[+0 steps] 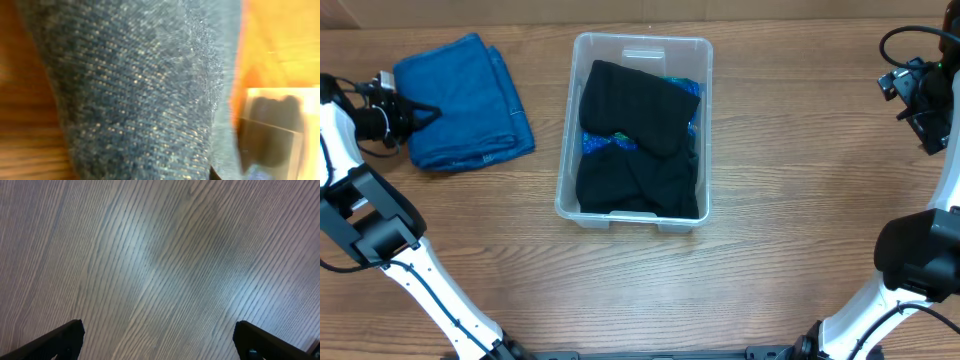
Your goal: Pack container
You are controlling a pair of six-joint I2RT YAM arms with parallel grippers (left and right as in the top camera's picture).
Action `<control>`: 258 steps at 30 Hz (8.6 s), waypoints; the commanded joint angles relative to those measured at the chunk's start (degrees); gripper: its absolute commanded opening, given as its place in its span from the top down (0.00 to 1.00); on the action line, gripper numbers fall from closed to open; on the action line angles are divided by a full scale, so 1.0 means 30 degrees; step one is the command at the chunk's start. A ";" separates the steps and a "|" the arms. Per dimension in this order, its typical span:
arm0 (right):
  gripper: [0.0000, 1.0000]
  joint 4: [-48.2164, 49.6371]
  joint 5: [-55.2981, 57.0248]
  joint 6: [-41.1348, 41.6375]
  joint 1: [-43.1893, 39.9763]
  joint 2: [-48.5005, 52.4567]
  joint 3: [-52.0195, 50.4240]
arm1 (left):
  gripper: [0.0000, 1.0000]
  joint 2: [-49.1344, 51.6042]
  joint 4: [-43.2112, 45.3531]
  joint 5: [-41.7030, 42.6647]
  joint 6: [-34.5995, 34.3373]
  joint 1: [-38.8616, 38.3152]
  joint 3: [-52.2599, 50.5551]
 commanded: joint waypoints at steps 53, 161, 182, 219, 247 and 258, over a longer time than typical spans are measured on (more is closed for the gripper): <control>0.00 0.0022 0.0036 0.0087 0.0058 -0.0488 0.0022 | 0.91 -0.3184 -1.0207 -0.6280 -1.0287 -1.9285 0.9406; 0.00 0.0022 0.0036 0.0080 0.0058 -0.0488 0.0022 | 0.96 -0.3286 0.4954 -1.3129 -0.9027 -1.9212 -0.2776; 0.00 0.0022 0.0036 0.0080 0.0058 -0.0488 0.0022 | 0.96 -0.7227 -0.0466 -1.4549 -0.8087 -1.9198 -0.1217; 0.00 0.0015 0.0036 0.0080 0.0058 -0.0488 0.0022 | 0.96 -0.5005 0.6390 -1.4134 -0.8284 -1.9919 -0.6018; 0.00 0.0015 0.0036 0.0080 0.0058 -0.0488 0.0022 | 0.00 -2.6848 -0.1676 -1.4622 -0.7424 -2.1187 -0.7300; 0.00 0.0015 0.0036 0.0080 0.0058 -0.0488 0.0022 | 0.00 -3.4621 -0.1996 -1.4375 -1.0098 -2.2054 -1.6327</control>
